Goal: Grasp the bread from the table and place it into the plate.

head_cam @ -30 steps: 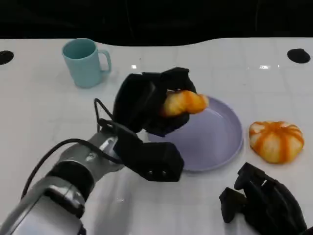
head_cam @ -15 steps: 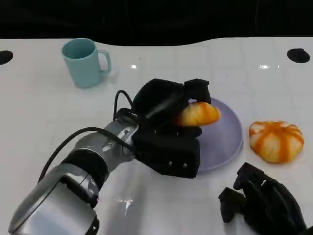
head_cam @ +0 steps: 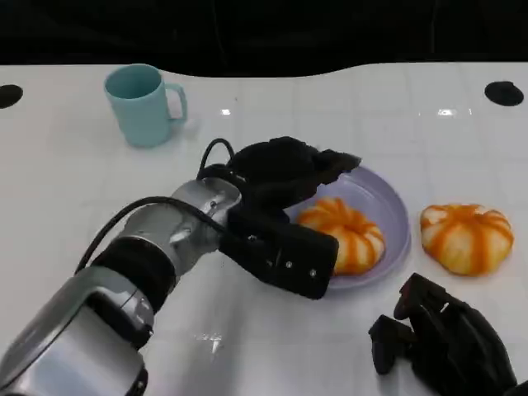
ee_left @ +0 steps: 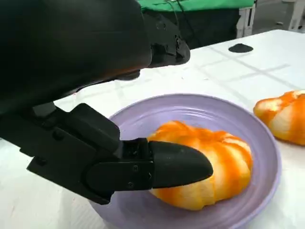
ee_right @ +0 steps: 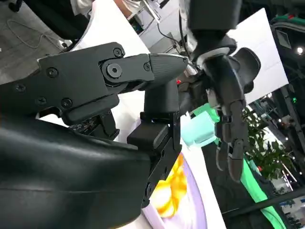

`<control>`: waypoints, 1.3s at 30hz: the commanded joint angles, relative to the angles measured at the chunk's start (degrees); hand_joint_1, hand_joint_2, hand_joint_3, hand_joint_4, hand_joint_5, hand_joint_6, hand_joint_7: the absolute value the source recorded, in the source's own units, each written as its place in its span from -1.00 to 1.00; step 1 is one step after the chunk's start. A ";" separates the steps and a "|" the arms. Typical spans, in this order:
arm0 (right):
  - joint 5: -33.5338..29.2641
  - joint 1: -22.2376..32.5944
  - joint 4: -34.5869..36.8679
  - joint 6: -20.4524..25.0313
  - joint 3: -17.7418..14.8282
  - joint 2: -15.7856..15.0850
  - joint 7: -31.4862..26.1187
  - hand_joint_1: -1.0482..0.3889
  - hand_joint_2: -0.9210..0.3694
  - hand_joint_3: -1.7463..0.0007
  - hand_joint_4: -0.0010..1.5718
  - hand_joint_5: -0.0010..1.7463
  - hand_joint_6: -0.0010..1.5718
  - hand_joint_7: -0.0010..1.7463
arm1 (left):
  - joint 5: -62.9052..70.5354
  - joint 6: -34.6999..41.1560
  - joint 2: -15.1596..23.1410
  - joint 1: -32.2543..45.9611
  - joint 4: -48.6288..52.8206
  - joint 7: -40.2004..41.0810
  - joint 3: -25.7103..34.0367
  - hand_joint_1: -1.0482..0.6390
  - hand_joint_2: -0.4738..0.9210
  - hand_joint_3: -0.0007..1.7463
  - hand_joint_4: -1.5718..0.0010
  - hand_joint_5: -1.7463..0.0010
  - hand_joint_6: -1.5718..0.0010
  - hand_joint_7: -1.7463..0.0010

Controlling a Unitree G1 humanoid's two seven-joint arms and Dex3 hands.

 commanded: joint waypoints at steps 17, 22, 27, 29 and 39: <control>0.57 0.61 -0.66 0.49 -0.75 -1.01 0.42 -0.32 -1.00 0.72 -0.01 0.93 -0.13 0.65 | -41.41 -15.68 1.84 23.53 -17.97 -19.32 21.51 -0.82 1.00 -0.47 0.68 -0.06 0.44 0.63; 0.76 0.86 -0.93 0.78 -0.85 -1.04 0.40 -0.31 -1.00 0.73 -0.02 0.93 -0.14 0.65 | -51.89 -22.12 -2.85 29.68 -16.91 -24.19 26.35 -0.71 1.00 -0.55 0.37 -0.43 0.24 0.17; 0.81 1.23 -1.26 0.82 -0.84 -1.17 0.63 -0.30 -1.00 0.73 -0.03 0.93 -0.14 0.65 | -59.95 -16.67 -5.57 38.16 -23.79 -28.29 28.58 -0.73 1.00 -0.63 0.26 -0.82 0.24 -0.54; 0.86 1.30 -1.36 0.71 -0.83 -1.14 0.76 -0.30 -1.00 0.73 -0.02 0.94 -0.14 0.65 | -63.29 -11.80 -6.14 41.34 -27.75 -29.97 29.05 -0.75 1.00 -0.66 0.20 -0.92 0.20 -0.61; 0.74 1.59 -1.91 0.91 -0.73 -1.42 0.89 -0.31 -1.00 0.71 -0.03 0.97 -0.15 0.67 | -75.01 12.72 -5.72 54.97 -46.48 -35.32 30.23 -0.65 1.00 -0.80 -0.09 -1.00 0.02 -0.66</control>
